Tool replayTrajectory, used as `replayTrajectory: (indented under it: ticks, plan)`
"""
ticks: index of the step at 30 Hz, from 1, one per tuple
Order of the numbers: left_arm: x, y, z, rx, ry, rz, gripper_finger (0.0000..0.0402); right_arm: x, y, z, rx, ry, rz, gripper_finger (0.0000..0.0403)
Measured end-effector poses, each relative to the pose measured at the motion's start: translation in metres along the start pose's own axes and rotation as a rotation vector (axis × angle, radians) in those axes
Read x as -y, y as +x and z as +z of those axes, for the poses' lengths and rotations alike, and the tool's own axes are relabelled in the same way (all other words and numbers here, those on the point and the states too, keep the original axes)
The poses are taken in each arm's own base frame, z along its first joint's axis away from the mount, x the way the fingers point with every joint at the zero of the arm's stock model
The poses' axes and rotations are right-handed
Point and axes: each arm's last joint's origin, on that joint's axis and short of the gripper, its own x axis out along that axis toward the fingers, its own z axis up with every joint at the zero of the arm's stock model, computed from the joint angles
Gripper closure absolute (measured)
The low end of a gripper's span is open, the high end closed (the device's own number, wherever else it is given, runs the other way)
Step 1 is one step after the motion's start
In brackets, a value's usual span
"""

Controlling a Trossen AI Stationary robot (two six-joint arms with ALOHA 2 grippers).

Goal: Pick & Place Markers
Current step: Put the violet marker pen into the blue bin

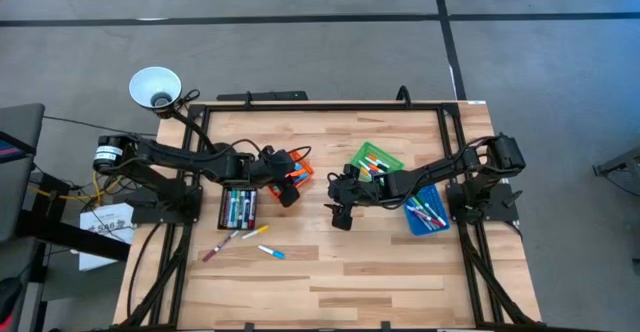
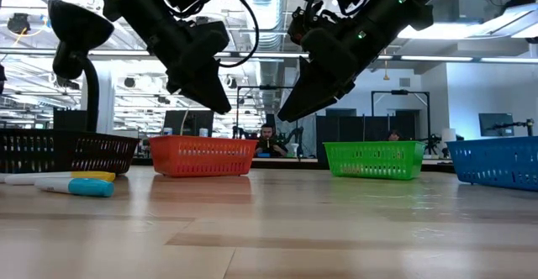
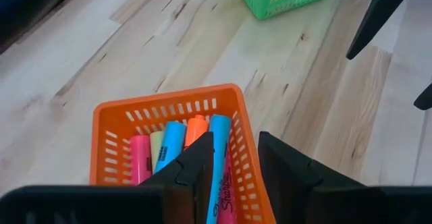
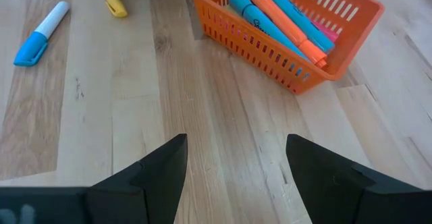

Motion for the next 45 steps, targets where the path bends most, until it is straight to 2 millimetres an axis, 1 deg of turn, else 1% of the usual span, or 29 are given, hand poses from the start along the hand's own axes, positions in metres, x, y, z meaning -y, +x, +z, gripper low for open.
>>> replayTrajectory:
  ticks: [45]
  plan:
    - [0.0014, -0.0002, 0.0049, 0.049, -0.019, -0.015, 0.0289, 0.0000, 0.0000, 0.0000, 0.000, 0.000, 0.000, 0.0159]
